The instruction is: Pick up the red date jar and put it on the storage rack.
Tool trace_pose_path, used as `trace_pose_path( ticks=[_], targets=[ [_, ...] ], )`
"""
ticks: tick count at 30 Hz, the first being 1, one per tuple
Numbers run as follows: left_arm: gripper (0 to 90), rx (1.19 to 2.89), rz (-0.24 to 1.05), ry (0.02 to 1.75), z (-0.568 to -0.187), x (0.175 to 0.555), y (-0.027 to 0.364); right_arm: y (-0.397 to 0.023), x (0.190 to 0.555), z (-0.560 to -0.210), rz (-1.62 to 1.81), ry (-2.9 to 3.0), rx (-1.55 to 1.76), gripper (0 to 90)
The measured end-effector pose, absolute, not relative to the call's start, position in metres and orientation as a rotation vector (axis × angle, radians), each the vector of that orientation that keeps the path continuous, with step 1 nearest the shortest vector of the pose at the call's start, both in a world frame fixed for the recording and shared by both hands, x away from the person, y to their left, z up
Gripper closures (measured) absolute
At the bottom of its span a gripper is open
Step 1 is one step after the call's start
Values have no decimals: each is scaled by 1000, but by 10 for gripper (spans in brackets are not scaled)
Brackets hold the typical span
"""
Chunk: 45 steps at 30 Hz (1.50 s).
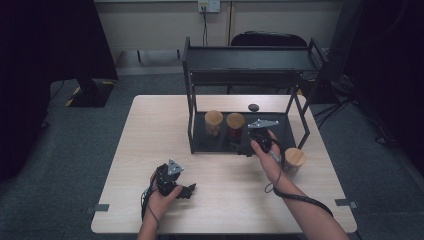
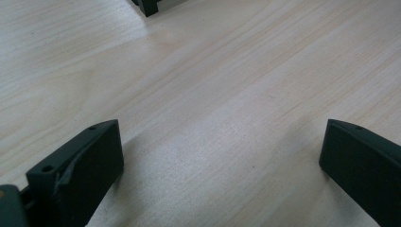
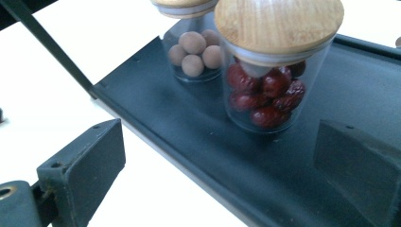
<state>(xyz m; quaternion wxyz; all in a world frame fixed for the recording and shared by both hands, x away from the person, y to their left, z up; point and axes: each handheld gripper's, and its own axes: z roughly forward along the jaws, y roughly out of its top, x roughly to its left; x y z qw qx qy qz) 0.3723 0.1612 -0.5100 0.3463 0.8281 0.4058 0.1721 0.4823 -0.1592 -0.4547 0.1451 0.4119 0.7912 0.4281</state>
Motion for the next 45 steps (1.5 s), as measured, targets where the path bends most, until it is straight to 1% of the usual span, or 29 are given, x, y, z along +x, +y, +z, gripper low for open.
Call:
trace_pose_path(
  ticks=[20,45],
  targets=[
    [1,2149,447,1053,-510,372,161,-162,451,-458,1256,2340,1106,27],
    [1,2149,447,1053,-510,372,161,-180,421,-470,1273,2413,1051,34]
  ],
)
